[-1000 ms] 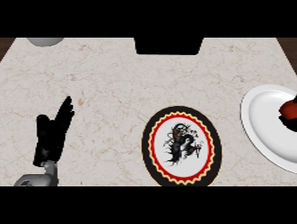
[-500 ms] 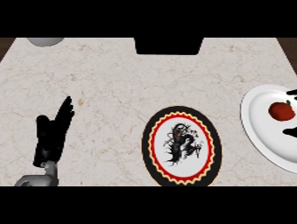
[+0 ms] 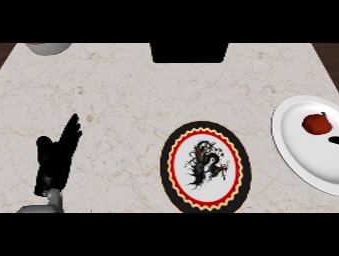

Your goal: Pick the bell pepper from the plate and place it in the plate

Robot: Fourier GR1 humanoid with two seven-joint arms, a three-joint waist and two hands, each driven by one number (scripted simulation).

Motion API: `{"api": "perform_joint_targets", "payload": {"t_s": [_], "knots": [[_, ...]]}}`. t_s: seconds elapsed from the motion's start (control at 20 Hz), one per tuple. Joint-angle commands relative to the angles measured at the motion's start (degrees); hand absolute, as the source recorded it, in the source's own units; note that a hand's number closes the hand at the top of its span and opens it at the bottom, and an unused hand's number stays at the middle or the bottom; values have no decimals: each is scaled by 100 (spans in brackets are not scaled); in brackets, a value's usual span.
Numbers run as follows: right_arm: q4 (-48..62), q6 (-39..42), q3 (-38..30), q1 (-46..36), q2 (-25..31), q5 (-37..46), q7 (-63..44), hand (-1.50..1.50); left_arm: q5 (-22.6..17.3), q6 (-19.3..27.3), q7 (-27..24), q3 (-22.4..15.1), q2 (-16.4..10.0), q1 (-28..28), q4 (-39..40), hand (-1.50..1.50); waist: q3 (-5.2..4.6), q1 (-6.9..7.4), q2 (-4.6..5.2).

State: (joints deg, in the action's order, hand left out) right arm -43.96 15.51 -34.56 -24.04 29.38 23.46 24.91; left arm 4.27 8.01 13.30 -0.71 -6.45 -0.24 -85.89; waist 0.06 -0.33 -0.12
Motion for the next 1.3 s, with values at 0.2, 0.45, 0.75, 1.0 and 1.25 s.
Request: {"api": "perform_joint_targets", "payload": {"t_s": [0.2,0.45,0.75,1.0,1.25], "knots": [[412,1016,-380,225,404,-985,341,-150,46,-105,-246,115,-61,-32,319,0,-5,43,15],[1322,1146,-224,42,701,-1031,1176,-150,71,-113,-193,39,62,-154,220,0,-1,80,26],[842,937,67,617,429,-1212,1504,-150,75,-152,-41,117,57,-249,194,0,-6,33,9],[1123,279,292,333,445,-1089,1232,-150,128,-85,-292,275,78,-542,722,0,-5,46,18],[2020,-100,369,93,637,-957,1699,-150,184,-65,-74,145,170,-370,367,0,-1,79,27]]}}
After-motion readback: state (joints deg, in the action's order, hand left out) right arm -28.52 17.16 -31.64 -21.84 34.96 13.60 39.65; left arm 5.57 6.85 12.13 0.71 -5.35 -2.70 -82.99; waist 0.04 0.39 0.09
